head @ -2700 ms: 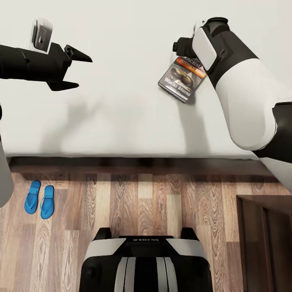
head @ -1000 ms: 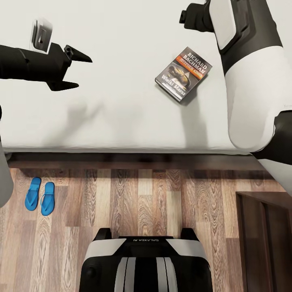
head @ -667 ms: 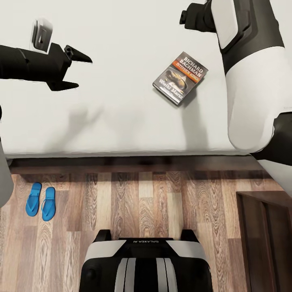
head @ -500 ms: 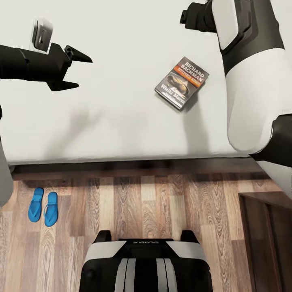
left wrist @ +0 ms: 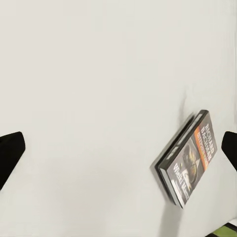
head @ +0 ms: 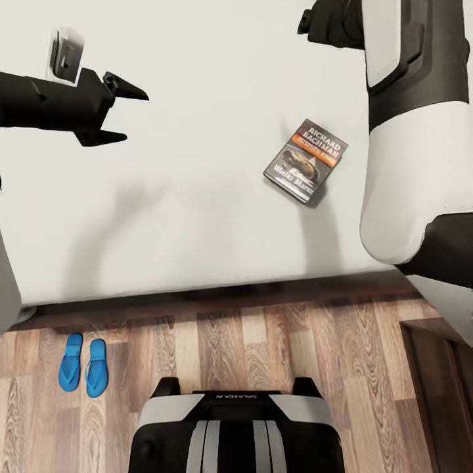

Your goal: In the bedroom, move the book from the bed onto either nightstand, and place the two sandals side by side next to the bed.

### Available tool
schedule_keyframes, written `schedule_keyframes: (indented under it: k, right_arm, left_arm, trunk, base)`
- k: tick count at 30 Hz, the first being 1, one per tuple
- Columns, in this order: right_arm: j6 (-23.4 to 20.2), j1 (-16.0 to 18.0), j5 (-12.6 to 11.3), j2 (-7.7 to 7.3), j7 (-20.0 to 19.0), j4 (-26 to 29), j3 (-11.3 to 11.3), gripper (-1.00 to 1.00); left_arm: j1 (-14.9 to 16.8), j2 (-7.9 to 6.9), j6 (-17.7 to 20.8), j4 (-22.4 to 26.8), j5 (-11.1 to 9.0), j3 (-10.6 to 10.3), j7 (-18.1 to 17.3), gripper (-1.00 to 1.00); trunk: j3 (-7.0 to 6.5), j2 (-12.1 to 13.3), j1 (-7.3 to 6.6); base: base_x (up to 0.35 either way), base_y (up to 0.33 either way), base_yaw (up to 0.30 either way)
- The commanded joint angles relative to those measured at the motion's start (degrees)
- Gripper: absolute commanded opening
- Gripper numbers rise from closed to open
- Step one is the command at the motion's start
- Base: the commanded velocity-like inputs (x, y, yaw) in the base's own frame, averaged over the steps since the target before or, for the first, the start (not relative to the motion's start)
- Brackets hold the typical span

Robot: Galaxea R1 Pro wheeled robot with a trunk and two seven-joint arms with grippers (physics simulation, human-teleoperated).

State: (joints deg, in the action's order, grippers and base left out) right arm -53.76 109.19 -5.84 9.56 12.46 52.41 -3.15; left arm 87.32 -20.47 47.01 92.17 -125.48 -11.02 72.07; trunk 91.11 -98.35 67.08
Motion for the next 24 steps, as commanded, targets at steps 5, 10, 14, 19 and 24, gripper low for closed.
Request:
schedule_keyframes:
  k: [5, 10, 14, 19, 24]
  right_arm:
    - [-1.93, -1.66, -0.66, 0.07, 0.4, 5.66, -0.17, 1.0]
    - [-4.06, -2.84, -0.95, 0.04, 0.21, 9.35, -0.18, 1.0]
    - [-6.24, -4.43, -2.99, -0.01, 0.11, 15.34, -0.19, 1.0]
    - [-6.24, -5.91, -4.63, -0.08, 0.09, 20.75, -0.19, 1.0]
    - [-6.24, -8.48, -5.35, -0.18, 0.05, 25.31, -0.19, 1.0]
  left_arm:
    - [0.05, 0.02, 0.42, 0.03, -0.38, -0.11, 0.07, 1.0]
    - [0.15, 0.06, 0.51, 0.03, -0.41, -0.18, 0.0, 1.0]
    - [0.3, 0.14, 0.58, 0.03, -0.44, -0.33, -0.36, 1.0]
    - [0.31, 0.21, 0.66, 0.03, -0.46, -0.57, -0.61, 1.0]
    - [0.31, 0.24, 0.69, 0.03, -0.46, -1.43, -0.72, 1.0]
  trunk:
    - [-0.43, -0.01, 0.02]
    - [-0.89, -0.01, 0.02]
    - [-1.25, -0.01, 0.02]
    - [-1.71, -0.01, 0.02]
    - [-2.17, -0.01, 0.02]
  base:
    - [0.028, 0.035, -0.115]
    - [0.011, 0.014, -0.116]
    - [0.004, 0.005, -0.116]
    - [0.002, 0.003, -0.116]
    - [0.001, 0.001, -0.116]
